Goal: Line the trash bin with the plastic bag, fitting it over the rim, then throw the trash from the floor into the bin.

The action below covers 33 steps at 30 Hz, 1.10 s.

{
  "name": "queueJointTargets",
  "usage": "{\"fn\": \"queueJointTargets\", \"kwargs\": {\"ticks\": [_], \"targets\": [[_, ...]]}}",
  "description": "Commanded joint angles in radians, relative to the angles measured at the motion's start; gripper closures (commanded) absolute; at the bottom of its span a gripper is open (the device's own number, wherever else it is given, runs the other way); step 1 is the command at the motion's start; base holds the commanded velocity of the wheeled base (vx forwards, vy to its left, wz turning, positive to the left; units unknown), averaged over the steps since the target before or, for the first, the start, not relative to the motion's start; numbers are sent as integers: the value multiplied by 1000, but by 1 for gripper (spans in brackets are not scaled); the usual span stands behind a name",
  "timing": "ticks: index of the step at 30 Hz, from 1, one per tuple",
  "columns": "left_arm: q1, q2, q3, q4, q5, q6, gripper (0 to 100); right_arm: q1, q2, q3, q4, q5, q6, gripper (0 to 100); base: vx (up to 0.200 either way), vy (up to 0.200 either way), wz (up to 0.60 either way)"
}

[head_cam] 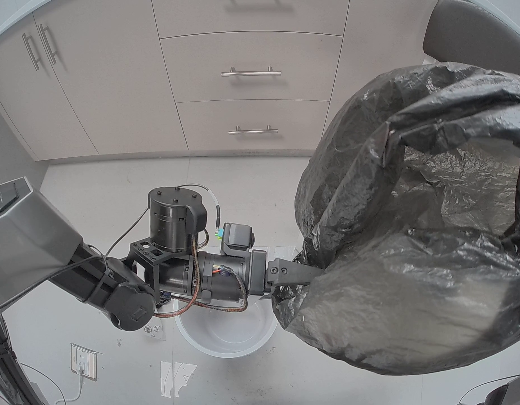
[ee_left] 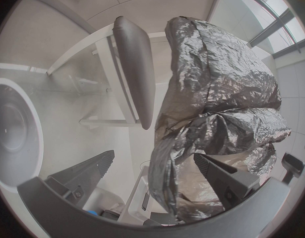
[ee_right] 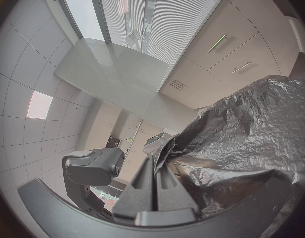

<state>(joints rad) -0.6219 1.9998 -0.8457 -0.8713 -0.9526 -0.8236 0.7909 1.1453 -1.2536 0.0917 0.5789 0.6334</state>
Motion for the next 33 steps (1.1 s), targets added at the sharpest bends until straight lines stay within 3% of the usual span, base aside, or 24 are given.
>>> {"fn": "queueJointTargets", "kwargs": {"ticks": [1, 2, 3, 14, 18, 22, 33], "targets": [[-1, 4, 2, -26, 0, -2, 0, 1, -1, 0, 0, 1, 0, 100, 0, 0, 0], [1, 4, 2, -32, 0, -2, 0, 1, -3, 0, 0, 1, 0, 100, 0, 0, 0], [-1, 4, 4, -35, 0, -2, 100, 1, -3, 2, 0, 1, 0, 100, 0, 0, 0], [-2, -22, 33, -52, 0, 1, 100, -1, -7, 13, 2, 1, -1, 100, 0, 0, 0], [-1, -105, 94, -84, 1, -12, 100, -10, -6, 54, 5, -11, -57, 100, 0, 0, 0], [19, -263, 197, -86, 3, -75, 100, -16, -1, 125, -1, -30, -121, 100, 0, 0, 0], [100, -656, 422, -77, 43, -150, 100, -22, -9, 201, -4, -44, -121, 100, 0, 0, 0]]}}
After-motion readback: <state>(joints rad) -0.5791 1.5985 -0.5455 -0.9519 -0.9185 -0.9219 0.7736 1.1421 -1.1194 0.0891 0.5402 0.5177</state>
